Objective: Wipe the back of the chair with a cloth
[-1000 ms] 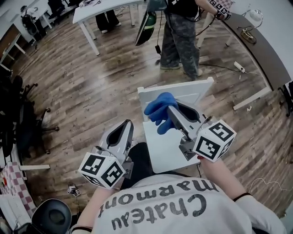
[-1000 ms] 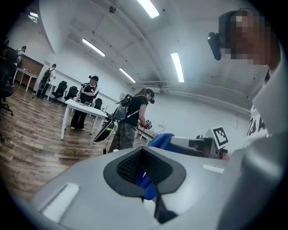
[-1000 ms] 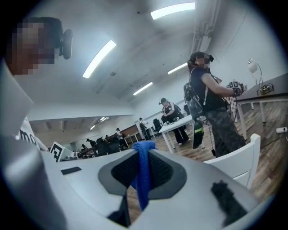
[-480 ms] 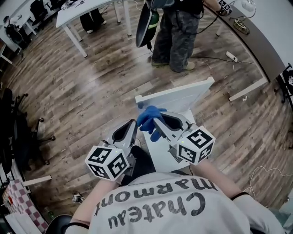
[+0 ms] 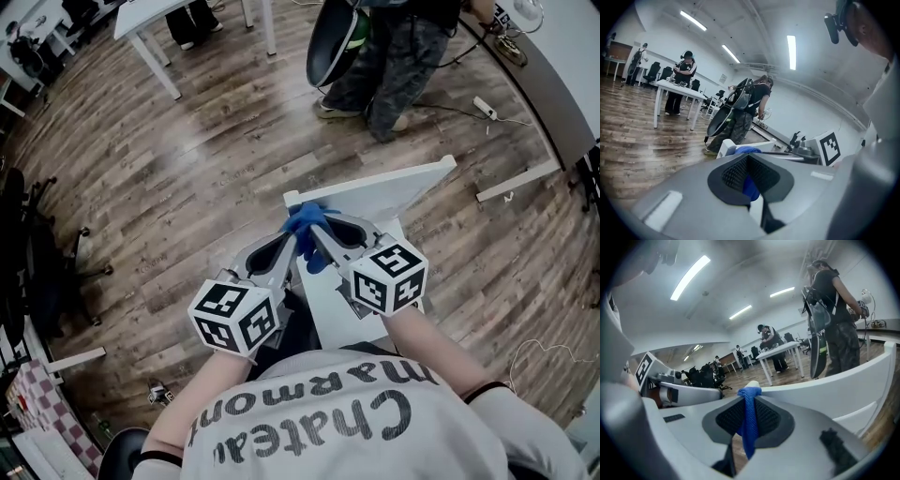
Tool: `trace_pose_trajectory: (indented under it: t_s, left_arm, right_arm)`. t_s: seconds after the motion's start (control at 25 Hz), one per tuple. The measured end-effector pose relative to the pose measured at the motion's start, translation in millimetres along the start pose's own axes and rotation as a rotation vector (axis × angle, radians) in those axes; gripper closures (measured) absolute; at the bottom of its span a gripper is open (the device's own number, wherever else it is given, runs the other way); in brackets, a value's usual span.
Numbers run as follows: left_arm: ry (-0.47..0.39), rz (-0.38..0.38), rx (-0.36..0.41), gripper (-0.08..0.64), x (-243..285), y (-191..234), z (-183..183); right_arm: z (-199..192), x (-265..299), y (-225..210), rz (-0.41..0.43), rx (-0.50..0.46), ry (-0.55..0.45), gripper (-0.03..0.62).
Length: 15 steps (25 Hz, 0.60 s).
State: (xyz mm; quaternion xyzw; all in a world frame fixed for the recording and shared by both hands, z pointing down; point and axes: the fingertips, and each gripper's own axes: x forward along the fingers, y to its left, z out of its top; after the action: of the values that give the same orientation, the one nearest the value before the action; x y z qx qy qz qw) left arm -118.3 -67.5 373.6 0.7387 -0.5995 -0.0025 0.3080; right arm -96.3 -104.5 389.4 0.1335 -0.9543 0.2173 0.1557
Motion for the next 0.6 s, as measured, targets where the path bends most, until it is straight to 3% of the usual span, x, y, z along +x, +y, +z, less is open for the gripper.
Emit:
trace_pose_trajectory:
  t_s: [0.6]
  left_arm:
    - [0.031, 0.024, -0.034, 0.554, 14.1, 2.3, -10.2]
  right_arm:
    - [4.2, -25.0, -72.2, -0.147, 0.131, -0.053, 0.529]
